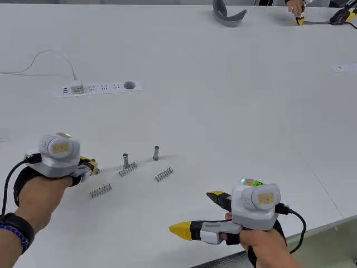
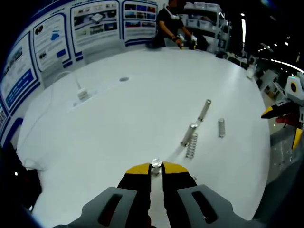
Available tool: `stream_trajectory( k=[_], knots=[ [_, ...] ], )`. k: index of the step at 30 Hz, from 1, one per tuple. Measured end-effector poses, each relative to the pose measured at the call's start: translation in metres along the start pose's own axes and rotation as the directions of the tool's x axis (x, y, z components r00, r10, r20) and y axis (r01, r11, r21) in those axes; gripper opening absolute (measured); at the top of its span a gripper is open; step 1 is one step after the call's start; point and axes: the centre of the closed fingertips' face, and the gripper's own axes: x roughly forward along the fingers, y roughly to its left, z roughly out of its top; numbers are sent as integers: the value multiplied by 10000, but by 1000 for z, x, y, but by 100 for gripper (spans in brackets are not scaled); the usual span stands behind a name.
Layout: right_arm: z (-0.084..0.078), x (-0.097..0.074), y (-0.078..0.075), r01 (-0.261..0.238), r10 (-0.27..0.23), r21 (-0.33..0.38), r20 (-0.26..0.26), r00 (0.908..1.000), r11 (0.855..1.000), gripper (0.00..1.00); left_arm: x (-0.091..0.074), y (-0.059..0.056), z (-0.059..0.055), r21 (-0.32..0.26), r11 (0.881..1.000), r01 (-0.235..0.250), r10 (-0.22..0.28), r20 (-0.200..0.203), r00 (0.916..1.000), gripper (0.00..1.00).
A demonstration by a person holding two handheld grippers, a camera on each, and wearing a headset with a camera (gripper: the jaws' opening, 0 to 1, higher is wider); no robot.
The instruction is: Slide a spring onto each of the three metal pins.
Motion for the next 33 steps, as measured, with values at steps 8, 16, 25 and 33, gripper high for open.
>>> stream_trajectory(
  k=[8, 16, 25, 33],
  knots=[
    [-1, 1, 3, -45, 44, -101, -95, 9999, 9999, 91, 1, 1, -5, 52, 10000, -31, 32, -173, 9998, 8],
    [-2, 0, 1, -34, 34, -66, -78, 10000, 10000, 91, 0, -1, -15, -40, 10000, -11, 10, -419, 9991, 14],
    [-8, 0, 1, -75, 74, -54, -146, 9999, 10000, 92, -9, 1, -34, -673, 9977, -125, 82, -642, 9979, 21],
    [-7, 2, 2, -152, 150, -91, -147, 9998, 9998, 92, -25, 3, -56, -1495, 9882, -327, 228, -675, 9975, 28]
  ],
)
